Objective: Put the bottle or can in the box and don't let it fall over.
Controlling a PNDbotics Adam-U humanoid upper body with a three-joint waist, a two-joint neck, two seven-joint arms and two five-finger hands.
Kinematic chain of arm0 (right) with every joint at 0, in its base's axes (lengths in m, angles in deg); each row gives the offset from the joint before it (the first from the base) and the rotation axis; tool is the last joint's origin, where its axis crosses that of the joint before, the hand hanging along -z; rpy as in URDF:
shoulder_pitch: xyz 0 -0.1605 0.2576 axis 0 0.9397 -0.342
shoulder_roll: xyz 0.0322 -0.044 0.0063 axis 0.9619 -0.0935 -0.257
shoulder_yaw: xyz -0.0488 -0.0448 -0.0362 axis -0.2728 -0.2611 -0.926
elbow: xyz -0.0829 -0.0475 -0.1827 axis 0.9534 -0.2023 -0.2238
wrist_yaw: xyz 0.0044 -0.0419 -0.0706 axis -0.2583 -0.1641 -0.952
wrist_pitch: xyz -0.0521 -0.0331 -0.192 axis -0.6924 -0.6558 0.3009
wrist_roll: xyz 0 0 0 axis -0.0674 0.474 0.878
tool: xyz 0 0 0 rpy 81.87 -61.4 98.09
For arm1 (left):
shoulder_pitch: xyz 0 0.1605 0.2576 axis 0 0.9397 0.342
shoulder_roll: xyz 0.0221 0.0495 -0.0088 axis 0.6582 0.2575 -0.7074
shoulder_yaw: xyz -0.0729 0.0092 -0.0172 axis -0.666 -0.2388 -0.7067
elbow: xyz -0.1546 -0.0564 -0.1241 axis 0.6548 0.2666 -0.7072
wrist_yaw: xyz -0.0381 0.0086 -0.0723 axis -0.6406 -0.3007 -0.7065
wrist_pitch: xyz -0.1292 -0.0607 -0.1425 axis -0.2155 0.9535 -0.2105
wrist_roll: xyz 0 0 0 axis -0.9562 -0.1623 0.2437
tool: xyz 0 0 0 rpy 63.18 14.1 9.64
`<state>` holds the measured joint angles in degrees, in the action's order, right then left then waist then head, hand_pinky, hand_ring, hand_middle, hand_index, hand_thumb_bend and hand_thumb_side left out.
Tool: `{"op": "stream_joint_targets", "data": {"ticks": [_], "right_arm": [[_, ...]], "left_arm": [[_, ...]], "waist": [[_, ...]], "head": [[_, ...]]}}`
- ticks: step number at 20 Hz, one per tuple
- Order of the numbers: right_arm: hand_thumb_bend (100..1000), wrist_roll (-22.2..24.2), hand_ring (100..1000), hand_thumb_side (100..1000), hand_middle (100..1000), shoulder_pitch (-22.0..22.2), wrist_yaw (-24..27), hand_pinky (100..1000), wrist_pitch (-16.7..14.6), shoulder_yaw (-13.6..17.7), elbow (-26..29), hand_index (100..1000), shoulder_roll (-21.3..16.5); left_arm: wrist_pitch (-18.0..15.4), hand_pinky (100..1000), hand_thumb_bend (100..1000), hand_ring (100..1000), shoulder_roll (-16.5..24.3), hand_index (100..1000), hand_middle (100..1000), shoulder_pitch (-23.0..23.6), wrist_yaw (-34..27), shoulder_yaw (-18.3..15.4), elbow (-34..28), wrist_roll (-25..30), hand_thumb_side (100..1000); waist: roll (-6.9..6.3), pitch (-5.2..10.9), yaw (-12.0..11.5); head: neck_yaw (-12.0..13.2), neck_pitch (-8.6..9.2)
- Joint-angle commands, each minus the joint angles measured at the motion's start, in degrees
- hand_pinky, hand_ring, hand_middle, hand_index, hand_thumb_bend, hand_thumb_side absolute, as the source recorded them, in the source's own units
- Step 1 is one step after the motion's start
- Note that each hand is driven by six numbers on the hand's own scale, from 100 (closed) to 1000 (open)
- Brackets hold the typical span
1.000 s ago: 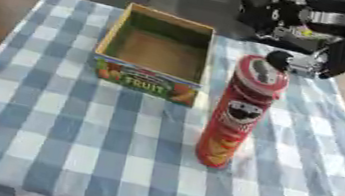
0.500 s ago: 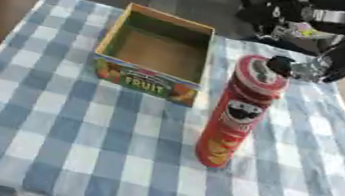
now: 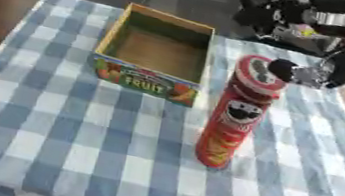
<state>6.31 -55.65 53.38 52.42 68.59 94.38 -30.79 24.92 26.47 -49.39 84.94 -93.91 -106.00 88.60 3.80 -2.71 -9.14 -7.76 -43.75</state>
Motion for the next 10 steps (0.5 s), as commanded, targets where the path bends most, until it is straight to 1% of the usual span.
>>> {"op": "stream_joint_targets", "data": {"ticks": [1,10], "right_arm": [[151,0.0,1000,597,1000,-1.1,0.0,964,0.1,0.7,0.5,1000,-1.6],[152,0.1,1000,596,1000,-1.3,0.0,963,0.1,0.7,0.5,1000,-1.4]], "left_arm": [[-0.1,595,225,534,0.6,698,566,-0.4,-0.2,-0.4,-0.7,0.2,468],[-0.2,597,219,536,0.5,697,567,-0.4,-0.3,-0.3,-0.7,0.4,469]], "waist": [[-0.29,0.71,0.1],[-0.32,0.72,0.1]], "head": [[-0.1,-0.11],[-0.1,-0.12]]}}
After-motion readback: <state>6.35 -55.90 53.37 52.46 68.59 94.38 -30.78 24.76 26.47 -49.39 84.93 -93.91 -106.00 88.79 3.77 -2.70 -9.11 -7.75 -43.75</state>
